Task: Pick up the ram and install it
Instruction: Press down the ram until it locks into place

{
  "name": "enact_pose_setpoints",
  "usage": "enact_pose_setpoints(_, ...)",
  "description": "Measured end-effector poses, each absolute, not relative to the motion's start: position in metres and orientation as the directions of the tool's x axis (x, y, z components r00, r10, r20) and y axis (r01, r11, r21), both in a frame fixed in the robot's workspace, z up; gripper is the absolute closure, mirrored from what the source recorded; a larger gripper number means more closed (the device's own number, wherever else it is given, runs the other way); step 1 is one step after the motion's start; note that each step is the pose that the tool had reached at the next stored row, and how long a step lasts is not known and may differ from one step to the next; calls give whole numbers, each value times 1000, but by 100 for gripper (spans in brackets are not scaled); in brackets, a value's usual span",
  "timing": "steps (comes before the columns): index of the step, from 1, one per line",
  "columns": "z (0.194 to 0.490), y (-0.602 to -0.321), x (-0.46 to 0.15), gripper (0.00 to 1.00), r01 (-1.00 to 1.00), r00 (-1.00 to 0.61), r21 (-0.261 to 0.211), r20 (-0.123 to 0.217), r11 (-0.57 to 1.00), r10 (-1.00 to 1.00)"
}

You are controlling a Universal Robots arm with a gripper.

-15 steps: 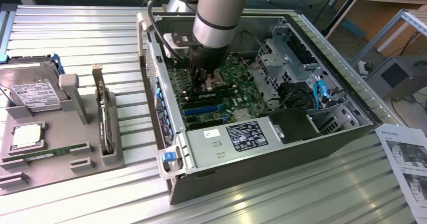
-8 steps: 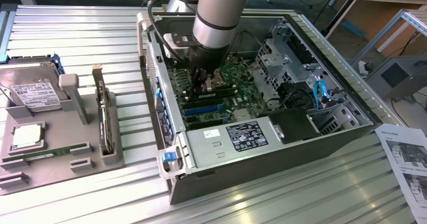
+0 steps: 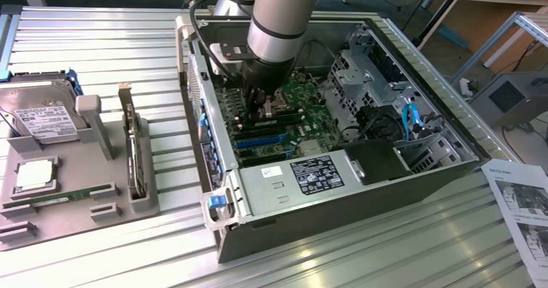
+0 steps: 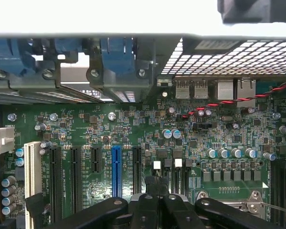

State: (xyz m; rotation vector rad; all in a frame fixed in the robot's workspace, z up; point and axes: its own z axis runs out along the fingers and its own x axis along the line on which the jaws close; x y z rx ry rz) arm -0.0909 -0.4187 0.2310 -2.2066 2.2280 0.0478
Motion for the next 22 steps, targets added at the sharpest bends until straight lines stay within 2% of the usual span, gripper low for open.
enact_pose_setpoints(22, 230, -419, -91, 89, -1000, -10, 18, -25, 9, -1000)
